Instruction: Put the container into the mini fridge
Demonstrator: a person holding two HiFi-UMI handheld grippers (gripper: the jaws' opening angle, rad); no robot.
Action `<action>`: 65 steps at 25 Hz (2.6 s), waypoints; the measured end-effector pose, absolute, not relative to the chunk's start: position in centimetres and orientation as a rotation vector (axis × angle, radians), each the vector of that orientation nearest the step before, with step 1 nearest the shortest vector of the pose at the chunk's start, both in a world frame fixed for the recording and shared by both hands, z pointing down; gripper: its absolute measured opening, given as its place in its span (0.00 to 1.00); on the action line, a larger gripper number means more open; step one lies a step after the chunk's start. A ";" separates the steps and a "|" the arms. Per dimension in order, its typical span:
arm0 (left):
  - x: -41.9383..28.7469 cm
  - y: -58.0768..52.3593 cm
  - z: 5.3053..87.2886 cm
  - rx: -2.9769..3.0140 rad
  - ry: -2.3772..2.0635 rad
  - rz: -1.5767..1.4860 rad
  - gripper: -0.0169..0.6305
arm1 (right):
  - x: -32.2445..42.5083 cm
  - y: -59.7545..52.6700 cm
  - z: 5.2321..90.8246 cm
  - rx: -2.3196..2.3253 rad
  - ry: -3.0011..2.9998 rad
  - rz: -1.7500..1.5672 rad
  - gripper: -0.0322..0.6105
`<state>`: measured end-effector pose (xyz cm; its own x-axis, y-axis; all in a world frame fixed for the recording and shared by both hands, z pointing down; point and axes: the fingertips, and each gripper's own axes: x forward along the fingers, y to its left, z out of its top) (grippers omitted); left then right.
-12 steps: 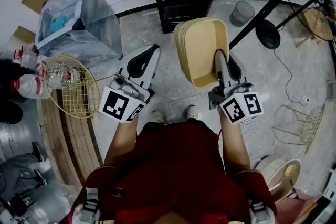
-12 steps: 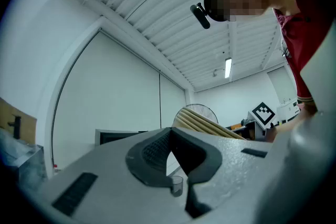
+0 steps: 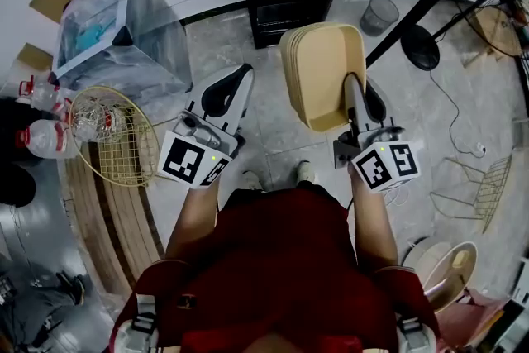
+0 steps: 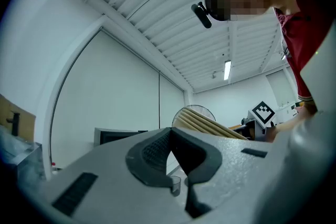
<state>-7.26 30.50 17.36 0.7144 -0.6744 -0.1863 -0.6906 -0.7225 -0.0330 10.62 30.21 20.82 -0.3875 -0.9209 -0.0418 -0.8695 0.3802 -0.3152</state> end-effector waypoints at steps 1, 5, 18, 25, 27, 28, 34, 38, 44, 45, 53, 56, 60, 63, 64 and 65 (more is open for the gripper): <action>-7.6 30.5 17.5 -2.819 1.123 0.249 0.04 | 10.4 30.3 20.9 -1.597 2.419 -0.366 0.09; -9.1 30.7 17.8 -2.832 1.117 0.262 0.04 | 9.4 30.6 21.2 -1.610 2.390 -0.393 0.09; -16.2 30.1 19.0 -2.834 1.084 0.274 0.04 | 3.2 30.0 22.7 -1.724 2.358 -0.376 0.09; -18.5 27.6 19.8 -2.845 1.086 0.274 0.04 | 1.0 28.4 23.4 -1.780 2.362 -0.375 0.09; -18.6 26.9 20.0 -2.846 1.081 0.274 0.04 | 1.0 27.8 23.7 -1.793 2.357 -0.377 0.09; -18.6 26.5 20.1 -2.847 1.079 0.272 0.04 | 1.1 27.4 23.8 -1.801 2.354 -0.379 0.09; -17.5 23.2 20.9 -2.836 1.089 0.259 0.04 | 2.3 24.2 25.3 -1.832 2.353 -0.377 0.09; -16.1 20.5 21.6 -2.820 1.107 0.236 0.04 | 3.7 21.1 26.3 -1.823 2.369 -0.376 0.09; -13.4 14.9 22.9 -2.806 1.166 0.206 0.04 | 6.6 14.7 27.8 -1.812 2.385 -0.405 0.09; -12.8 13.8 23.2 -2.807 1.171 0.201 0.04 | 7.2 13.4 28.1 -1.810 2.389 -0.414 0.09; -8.1 5.4 25.4 -2.805 1.229 0.152 0.04 | 11.2 4.5 30.6 -1.791 2.453 -0.476 0.09; -6.4 2.5 26.1 -2.799 1.247 0.137 0.04 | 12.7 1.6 31.5 -1.788 2.479 -0.488 0.09; -4.3 -1.0 27.4 -2.794 1.283 0.104 0.04 | 14.6 -1.9 32.9 -1.789 2.517 -0.500 0.09; -2.7 -3.3 28.6 -2.783 1.305 0.091 0.04 | 16.0 -4.2 33.6 -1.799 2.554 -0.472 0.09; -2.3 -3.9 29.0 -2.780 1.318 0.086 0.04 | 16.3 -4.9 34.0 -1.800 2.567 -0.471 0.09; -1.8 -4.4 29.4 -2.778 1.333 0.079 0.04 | 16.6 -5.4 34.5 -1.801 2.579 -0.477 0.09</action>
<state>-1.83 -4.40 29.40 0.6251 -0.7773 -0.0719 -0.7803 -0.6246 -0.0317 16.59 -5.42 34.49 -0.3586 -0.9113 0.2023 -0.9234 0.3145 -0.2200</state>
